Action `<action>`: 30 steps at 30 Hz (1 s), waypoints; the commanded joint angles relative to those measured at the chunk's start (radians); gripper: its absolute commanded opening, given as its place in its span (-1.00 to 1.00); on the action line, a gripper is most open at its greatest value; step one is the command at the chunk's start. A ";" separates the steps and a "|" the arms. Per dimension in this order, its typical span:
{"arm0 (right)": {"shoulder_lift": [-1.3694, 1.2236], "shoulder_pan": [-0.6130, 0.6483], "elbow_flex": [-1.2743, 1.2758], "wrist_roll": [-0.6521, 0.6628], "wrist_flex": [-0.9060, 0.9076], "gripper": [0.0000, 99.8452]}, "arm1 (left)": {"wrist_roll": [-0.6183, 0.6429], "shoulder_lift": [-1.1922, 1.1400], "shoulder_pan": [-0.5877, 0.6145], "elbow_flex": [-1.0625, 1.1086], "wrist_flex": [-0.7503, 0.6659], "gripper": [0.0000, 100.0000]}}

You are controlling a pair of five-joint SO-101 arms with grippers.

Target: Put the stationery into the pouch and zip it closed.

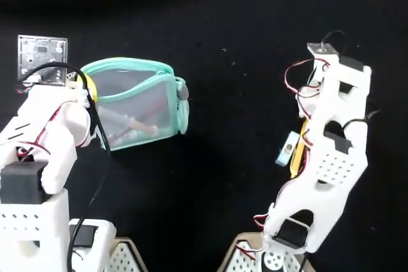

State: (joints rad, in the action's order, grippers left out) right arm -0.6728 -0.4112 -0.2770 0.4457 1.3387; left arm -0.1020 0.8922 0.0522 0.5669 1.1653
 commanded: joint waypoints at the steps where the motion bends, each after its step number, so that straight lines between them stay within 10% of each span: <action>1: 0.004 0.003 -0.091 0.003 -0.038 -0.75 | -0.011 -0.026 -0.008 0.156 0.011 -0.94; 25: -0.084 0.035 -0.170 -0.006 -0.069 -0.60 | -0.011 -0.026 -0.007 0.156 0.012 -0.94; 30: -0.163 0.040 -0.302 -0.005 0.029 -0.94 | -0.011 -0.026 -0.007 0.156 0.011 -0.94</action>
State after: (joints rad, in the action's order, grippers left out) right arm -0.8078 -0.4035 -0.4933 0.4503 1.3341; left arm -0.1020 0.8922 0.0522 0.5669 1.1653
